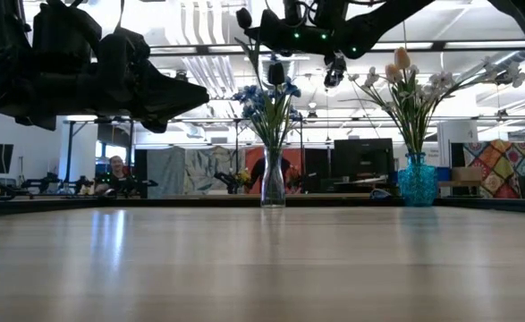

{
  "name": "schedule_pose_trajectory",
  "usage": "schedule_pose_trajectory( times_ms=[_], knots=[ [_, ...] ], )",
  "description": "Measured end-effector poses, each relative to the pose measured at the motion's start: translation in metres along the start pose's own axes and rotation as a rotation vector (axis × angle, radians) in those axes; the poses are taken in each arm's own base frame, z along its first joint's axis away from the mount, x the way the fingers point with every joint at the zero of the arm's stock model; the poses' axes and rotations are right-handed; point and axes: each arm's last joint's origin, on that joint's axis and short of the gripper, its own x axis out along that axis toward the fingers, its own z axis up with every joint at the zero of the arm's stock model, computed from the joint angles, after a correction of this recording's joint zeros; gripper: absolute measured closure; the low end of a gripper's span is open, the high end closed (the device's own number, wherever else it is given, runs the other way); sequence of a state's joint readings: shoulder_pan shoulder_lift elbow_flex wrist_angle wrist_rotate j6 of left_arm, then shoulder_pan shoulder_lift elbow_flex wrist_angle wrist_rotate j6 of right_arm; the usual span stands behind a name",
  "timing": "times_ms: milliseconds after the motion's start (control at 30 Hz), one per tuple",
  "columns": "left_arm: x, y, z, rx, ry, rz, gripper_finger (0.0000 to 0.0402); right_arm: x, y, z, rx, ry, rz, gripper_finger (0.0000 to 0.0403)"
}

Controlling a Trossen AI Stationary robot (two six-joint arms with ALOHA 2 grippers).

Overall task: Sort flowers into vase by color
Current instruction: Put the black tulip into the transparent vase

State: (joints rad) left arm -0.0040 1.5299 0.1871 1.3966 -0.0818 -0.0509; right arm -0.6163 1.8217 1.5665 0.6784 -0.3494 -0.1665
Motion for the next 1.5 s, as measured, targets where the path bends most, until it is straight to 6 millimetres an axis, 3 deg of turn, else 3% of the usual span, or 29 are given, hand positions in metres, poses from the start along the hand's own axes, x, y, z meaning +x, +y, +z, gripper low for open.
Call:
schedule_pose_trajectory(
  times_ms=[833, 1500],
  knots=[
    [0.000, 0.000, 0.000, 0.000, 0.000, 0.000, 0.0326, -0.004, -0.006, -0.016, 0.034, 0.172, -0.131, 0.0386],
    [0.000, 0.000, 0.000, 0.000, 0.001, -0.005, 0.0326, -0.002, 0.001, -0.017, 0.005, 0.272, -0.113, 0.0271]
  ],
)
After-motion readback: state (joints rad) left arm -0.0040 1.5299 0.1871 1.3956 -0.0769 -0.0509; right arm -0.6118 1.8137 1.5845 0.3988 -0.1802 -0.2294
